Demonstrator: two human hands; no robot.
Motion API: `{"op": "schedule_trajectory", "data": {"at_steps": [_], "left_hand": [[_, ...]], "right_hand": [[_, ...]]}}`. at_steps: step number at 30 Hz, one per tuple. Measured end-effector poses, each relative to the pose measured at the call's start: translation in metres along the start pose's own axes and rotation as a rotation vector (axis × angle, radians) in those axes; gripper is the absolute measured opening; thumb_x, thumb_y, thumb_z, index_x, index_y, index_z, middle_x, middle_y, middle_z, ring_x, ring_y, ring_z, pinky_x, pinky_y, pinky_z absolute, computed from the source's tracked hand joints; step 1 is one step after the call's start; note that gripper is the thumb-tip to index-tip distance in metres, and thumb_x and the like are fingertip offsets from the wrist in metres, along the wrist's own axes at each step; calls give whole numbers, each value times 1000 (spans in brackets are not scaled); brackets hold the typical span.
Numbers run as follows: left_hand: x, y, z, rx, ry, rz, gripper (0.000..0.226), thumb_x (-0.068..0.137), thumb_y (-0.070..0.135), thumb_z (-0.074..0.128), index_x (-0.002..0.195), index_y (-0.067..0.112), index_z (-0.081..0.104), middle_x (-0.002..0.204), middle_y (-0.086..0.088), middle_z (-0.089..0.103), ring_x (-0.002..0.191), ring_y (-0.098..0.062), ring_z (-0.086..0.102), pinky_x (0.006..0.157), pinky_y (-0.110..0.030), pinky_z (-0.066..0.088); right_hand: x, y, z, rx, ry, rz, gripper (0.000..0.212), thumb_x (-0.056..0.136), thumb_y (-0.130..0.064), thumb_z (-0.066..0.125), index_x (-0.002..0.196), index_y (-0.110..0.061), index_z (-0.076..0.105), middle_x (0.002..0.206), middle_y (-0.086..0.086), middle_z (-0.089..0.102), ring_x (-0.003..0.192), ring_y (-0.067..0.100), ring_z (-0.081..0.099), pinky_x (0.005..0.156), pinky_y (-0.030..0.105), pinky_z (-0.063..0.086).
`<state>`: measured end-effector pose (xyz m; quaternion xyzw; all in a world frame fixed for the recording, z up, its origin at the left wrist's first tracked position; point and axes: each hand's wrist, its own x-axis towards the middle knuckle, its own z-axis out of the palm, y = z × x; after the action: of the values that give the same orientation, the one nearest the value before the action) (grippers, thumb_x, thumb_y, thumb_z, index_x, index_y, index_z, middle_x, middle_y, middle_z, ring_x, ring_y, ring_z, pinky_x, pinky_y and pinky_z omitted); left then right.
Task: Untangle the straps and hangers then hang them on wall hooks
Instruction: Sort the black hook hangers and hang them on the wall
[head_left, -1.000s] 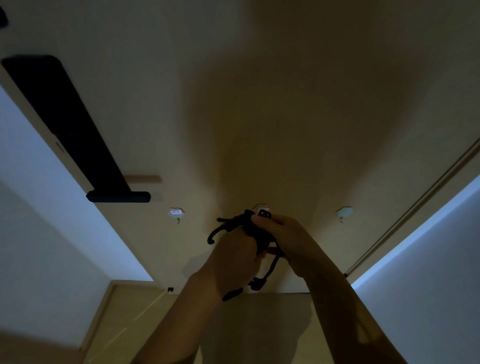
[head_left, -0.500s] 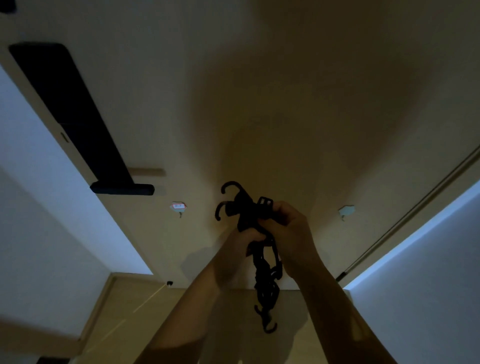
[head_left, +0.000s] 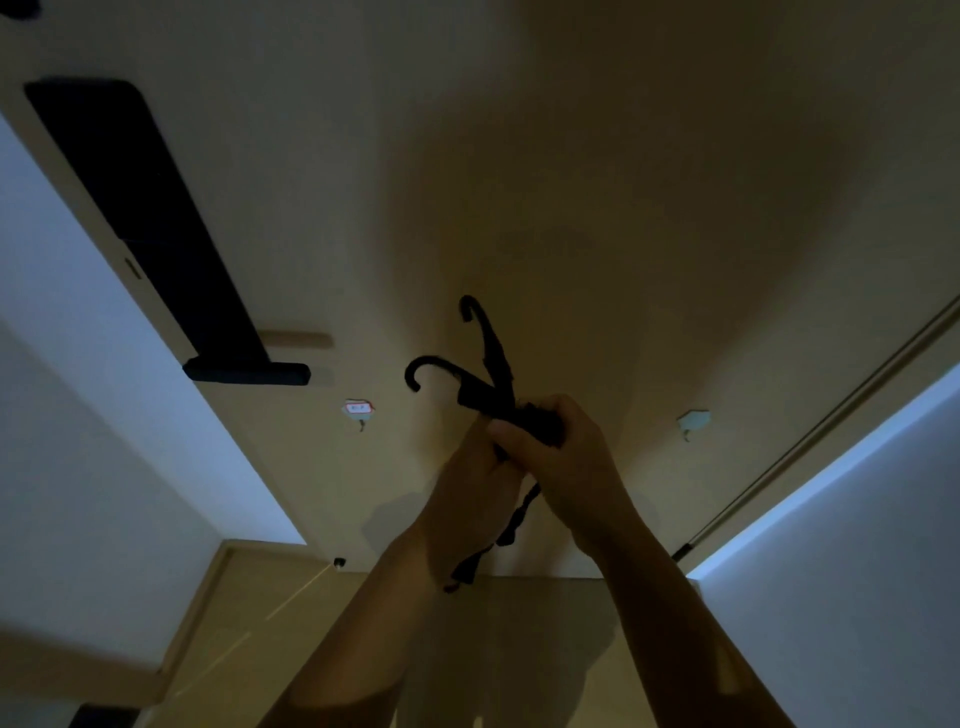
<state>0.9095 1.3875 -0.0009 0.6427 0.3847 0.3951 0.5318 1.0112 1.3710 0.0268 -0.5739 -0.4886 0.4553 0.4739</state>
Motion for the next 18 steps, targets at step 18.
{"op": "schedule_trajectory", "data": {"at_steps": [18], "left_hand": [[5, -8, -9, -822, 159, -396, 26, 91, 18, 50, 68, 11, 58, 69, -2, 60, 69, -16, 61, 69, -32, 51]], "right_hand": [[13, -23, -15, 1456, 77, 250, 17, 84, -20, 52, 70, -11, 51, 57, 0, 50, 47, 9, 51, 46, 16, 47]]}}
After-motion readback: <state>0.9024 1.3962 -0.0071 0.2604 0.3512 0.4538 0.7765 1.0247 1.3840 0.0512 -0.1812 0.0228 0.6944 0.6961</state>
